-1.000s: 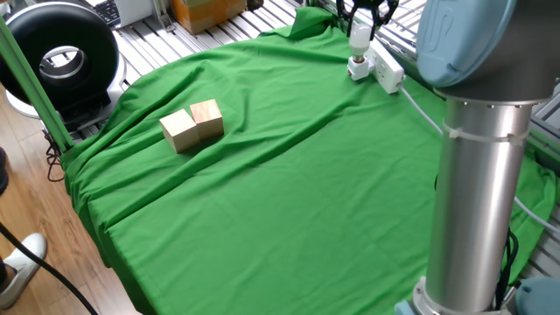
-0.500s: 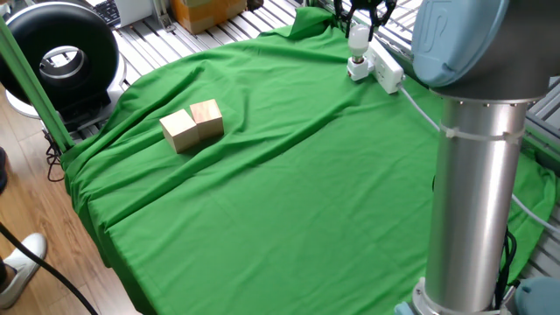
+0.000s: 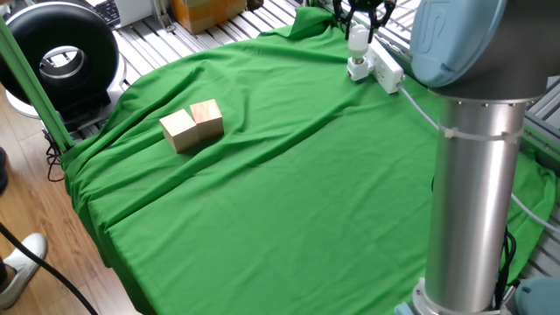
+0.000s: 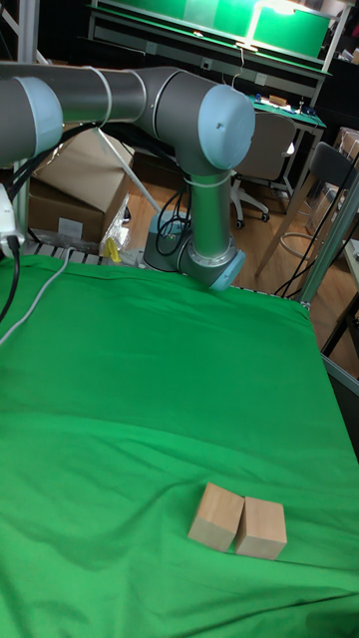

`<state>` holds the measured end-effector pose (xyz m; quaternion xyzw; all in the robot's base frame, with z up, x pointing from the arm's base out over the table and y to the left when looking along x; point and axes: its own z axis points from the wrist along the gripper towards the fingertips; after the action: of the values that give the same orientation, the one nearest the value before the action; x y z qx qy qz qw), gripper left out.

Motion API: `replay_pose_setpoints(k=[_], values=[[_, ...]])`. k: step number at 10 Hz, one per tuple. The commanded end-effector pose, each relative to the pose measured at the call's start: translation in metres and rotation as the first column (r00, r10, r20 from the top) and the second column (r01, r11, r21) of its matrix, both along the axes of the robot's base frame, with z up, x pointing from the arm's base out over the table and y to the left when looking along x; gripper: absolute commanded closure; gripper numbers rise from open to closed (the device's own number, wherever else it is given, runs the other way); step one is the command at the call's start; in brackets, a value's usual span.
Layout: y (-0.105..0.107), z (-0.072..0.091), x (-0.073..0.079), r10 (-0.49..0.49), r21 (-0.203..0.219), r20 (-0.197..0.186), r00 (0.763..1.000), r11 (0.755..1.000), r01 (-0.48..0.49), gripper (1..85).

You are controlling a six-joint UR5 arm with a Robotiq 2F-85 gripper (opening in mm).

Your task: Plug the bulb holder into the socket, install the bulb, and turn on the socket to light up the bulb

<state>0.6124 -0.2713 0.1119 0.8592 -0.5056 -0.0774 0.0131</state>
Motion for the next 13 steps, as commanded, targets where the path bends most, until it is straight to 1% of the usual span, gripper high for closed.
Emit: replay_pose_setpoints(k=[1,4,6,9,10,12,13], values=[[0.0,-0.003,0.002,-0.007,0.013,-0.007,1.0,1.0,0.007,84.7],[-0.001,-0.007,0.005,-0.008,0.016,-0.007,1.0,1.0,0.008,84.7],[0.0,-0.008,0.002,-0.021,0.021,-0.023,1.0,1.0,0.021,84.7],[0.002,-0.012,-0.001,-0.036,0.016,-0.057,0.998,0.999,0.037,84.7],[0.002,-0.012,-0.002,-0.043,0.007,-0.071,0.997,0.999,0.044,84.7],[0.002,-0.012,-0.004,-0.064,-0.025,-0.086,0.994,0.998,0.062,84.7],[0.003,-0.012,-0.005,-0.073,-0.034,-0.095,0.993,0.997,0.07,84.7]])
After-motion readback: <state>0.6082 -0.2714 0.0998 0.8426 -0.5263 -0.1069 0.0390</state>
